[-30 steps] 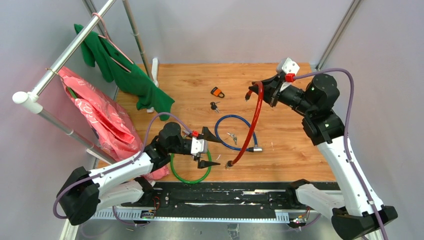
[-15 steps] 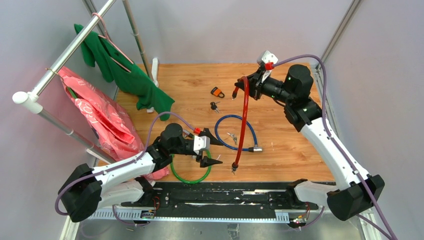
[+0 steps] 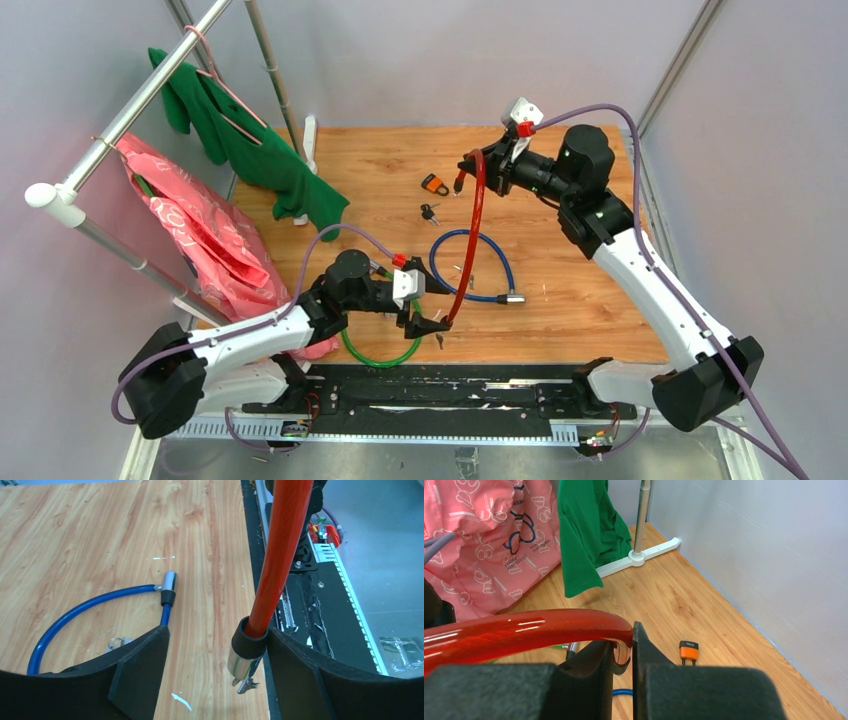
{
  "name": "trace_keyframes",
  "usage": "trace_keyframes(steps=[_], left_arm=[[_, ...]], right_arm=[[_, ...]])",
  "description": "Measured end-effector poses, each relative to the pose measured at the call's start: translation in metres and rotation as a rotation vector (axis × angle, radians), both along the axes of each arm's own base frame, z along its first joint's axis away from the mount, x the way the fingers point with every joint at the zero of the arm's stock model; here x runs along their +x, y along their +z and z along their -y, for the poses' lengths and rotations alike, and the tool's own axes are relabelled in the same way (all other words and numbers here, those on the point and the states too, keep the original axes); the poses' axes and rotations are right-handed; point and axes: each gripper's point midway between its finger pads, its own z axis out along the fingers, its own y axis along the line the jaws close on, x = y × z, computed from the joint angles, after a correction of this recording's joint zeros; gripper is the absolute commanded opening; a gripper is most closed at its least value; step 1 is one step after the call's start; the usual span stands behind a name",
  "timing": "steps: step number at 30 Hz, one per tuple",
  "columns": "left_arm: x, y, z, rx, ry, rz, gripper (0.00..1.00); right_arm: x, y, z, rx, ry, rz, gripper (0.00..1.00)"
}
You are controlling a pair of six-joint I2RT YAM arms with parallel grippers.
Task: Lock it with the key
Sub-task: Lock the lock.
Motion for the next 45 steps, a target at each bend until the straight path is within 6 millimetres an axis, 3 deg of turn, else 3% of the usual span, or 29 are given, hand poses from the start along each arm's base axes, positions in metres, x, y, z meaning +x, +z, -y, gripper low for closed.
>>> trace_keyframes(steps=[7,12,17,25,31,33,35,40,45], left_arm=[[-0.006,-0.008,0.005,0.016,-0.014,-0.05,0.53],[-0.008,-0.007,0.006,0.011,-0.018,-0.061,0.53],[-0.01,-0.008,0.008,0.015,-0.022,-0.073,0.61],[-0.011,-0.011,0.009,0.021,-0.023,-0.081,0.51],[-0.013,-0.01,0.011,0.017,-0.033,-0.089,0.06],[-0.014,-0.009,0.011,0.013,-0.032,-0.094,0.0],[-0.012,-0.009,0.011,0.012,-0.017,-0.104,0.0],[0.016,-0.001,0.007,-0.014,0.196,-0.174,0.0],[0.068,0.011,-0.014,-0.105,0.58,-0.305,0.0]], right_arm=[[0.006,0.002,-0.008,-0.004,0.004,0.011,0.0],[0.004,0.003,-0.011,-0.008,0.009,0.021,0.0],[0.003,0.004,-0.014,-0.009,0.009,0.027,0.0],[0.005,0.0,-0.018,-0.016,0.012,0.026,0.0],[0.006,0.0,-0.019,-0.017,0.009,0.032,0.0],[0.007,0.0,-0.019,-0.02,0.002,0.039,0.0],[0.01,0.0,-0.017,-0.025,-0.014,0.043,0.0],[0.019,-0.013,0.0,-0.051,-0.133,0.016,0.0],[-0.003,-0.047,0.015,-0.028,-0.168,-0.056,0.0]])
